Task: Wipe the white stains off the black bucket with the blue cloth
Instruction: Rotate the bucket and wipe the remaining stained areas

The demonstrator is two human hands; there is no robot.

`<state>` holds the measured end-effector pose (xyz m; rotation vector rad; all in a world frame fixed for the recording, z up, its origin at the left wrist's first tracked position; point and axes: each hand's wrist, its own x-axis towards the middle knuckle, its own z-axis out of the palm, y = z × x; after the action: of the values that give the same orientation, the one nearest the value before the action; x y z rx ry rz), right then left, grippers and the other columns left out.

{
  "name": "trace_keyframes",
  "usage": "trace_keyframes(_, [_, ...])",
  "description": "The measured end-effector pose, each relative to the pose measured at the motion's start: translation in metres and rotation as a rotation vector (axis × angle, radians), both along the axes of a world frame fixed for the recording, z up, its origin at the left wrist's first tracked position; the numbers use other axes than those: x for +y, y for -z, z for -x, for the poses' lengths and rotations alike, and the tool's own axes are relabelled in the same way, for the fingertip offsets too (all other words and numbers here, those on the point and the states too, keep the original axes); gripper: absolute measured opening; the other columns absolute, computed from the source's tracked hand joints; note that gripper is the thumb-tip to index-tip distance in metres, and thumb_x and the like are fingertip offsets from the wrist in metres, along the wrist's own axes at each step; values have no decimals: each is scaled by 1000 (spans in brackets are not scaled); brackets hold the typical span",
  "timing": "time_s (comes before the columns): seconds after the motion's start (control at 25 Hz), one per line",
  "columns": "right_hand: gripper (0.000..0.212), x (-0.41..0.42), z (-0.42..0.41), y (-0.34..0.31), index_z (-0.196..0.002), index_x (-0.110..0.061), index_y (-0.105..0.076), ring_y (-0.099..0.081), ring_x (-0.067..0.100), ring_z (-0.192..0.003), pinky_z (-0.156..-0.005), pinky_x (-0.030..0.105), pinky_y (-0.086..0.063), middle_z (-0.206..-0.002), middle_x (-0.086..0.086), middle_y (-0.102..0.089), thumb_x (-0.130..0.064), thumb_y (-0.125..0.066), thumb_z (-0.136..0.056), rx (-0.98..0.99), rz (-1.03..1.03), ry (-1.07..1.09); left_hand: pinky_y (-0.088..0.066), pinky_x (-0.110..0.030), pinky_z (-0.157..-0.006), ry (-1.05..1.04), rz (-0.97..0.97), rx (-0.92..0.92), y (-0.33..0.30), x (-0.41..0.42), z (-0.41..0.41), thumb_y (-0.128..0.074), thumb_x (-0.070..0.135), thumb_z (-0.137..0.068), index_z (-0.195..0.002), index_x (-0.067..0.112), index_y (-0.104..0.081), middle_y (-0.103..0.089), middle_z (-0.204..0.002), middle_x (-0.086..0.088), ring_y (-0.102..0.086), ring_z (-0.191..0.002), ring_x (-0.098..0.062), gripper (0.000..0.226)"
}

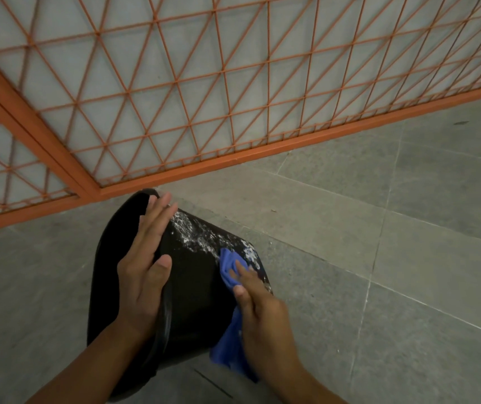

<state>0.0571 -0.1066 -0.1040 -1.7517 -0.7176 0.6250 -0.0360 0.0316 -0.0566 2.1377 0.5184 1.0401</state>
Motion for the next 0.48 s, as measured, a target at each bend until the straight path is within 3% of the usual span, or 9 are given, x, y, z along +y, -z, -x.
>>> trace_keyframes(0.08, [33, 10, -13, 5, -127, -19, -50, -35, -5, -121, -104, 8, -22, -124, -20, -41, -18, -44, -94, -34, -24, -17, -18, -36, -120, -22, 19, -10, 1, 1, 3, -36, 55, -96, -137, 11, -44, -38, -152, -3, -23, -147, -21, 61])
trace_keyframes(0.16, [33, 10, -22, 19, -127, -19, -49, -39, -2, -120, -99, 5, -23, -128, -16, -45, -19, -43, -95, -22, 18, 52, -19, -32, -120, -28, 26, -21, 1, -2, 5, -34, 59, -95, -137, 9, -45, -38, -152, 1, -23, -147, -20, 66])
trace_keyframes(0.24, [33, -2, -19, 30, -126, -19, -51, -44, 6, -123, -98, 8, -26, -131, -7, -51, -19, -44, -94, -20, 89, 165, -17, -41, -121, -15, 32, -20, 0, -4, 1, -37, 53, -95, -136, 8, -46, -38, -152, 6, -23, -147, -18, 62])
trace_keyframes(0.32, [33, -13, -5, 27, -126, -18, -51, -40, 7, -126, -102, 12, -23, -131, -8, -49, -16, -46, -93, -23, 103, 177, -16, -47, -120, 5, 24, -11, -1, -4, -1, -37, 53, -95, -136, 10, -45, -38, -151, 14, -24, -147, -17, 60])
trace_keyframes(0.4, [33, -12, 3, 16, -125, -20, -51, -33, 0, -127, -107, 15, -20, -128, -17, -43, -16, -45, -93, -38, 39, 79, -17, -40, -121, 13, 12, -19, -1, -3, -1, -35, 58, -95, -137, 8, -45, -38, -151, 15, -23, -147, -17, 66])
trace_keyframes(0.48, [32, 0, -6, 12, -125, -19, -52, -35, 0, -125, -108, 17, -24, -128, -16, -46, -19, -45, -94, -53, 5, 10, -18, -34, -120, -3, 30, -19, -1, 0, -1, -35, 59, -95, -136, 3, -46, -39, -151, 5, -23, -147, -17, 71])
